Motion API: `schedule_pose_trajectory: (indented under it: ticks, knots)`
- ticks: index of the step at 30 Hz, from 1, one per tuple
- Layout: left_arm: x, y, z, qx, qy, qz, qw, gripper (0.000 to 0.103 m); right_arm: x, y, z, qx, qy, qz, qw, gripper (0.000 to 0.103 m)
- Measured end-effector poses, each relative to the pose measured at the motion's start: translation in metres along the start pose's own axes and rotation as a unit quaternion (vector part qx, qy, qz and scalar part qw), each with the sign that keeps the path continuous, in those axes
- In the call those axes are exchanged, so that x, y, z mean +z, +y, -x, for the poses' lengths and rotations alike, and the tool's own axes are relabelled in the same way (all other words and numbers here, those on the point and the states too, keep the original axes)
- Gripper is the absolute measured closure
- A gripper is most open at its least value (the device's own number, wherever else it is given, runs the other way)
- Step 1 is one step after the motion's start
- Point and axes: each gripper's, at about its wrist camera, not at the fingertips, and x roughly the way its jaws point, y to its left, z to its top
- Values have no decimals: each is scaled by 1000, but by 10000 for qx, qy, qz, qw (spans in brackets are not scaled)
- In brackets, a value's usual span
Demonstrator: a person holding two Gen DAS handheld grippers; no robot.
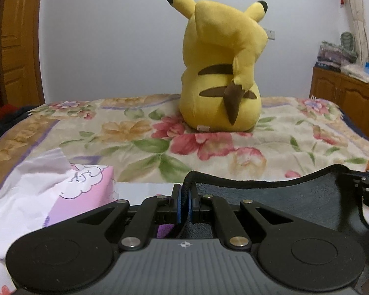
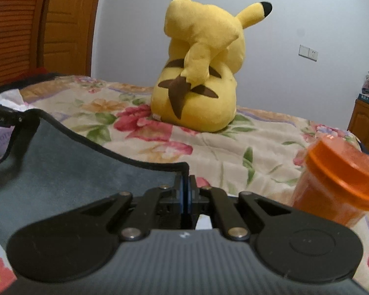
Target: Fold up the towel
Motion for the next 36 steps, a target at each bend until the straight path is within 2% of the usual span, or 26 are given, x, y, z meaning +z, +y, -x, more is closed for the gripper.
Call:
schedule_pose_trajectory:
  ticks: [9, 15, 17, 18, 19, 20, 25, 32, 36]
  knots:
    - [-9, 0, -16, 55, 172, -102, 9998, 94, -7, -3, -18, 8, 270, -1, 9996, 99]
    - [-11, -3, -16, 16, 203, -225, 9995, 89, -10, -1, -21, 13, 424, -61, 9991, 97]
    - [-11, -5, -15, -5, 225, -266, 9994, 78, -10, 1, -20, 31, 451, -30, 9990, 82]
    - [-12, -5, -13, -11, 217, -270, 9994, 69, -10, 1, -18, 33, 456, -33, 9989, 72]
    - [-11, -5, -12, -12, 211, -274, 9994, 62, -10, 1, -17, 26, 452, -39, 9990, 53]
    - [-11, -5, -10, -20, 211, -284, 9994, 61, -9, 1, -16, 19, 433, -46, 9991, 46]
    - [-10, -6, 3, -124, 313, -250, 9991, 47, -11, 1, -3, 25, 473, -187, 9987, 46]
    - [-28, -8, 34, -224, 500, -185, 9983, 43, -13, 4, 30, 76, 491, -358, 9981, 45]
    - [-33, -11, 54, -247, 541, -231, 9980, 38, -10, 4, 50, 40, 489, -505, 9975, 42]
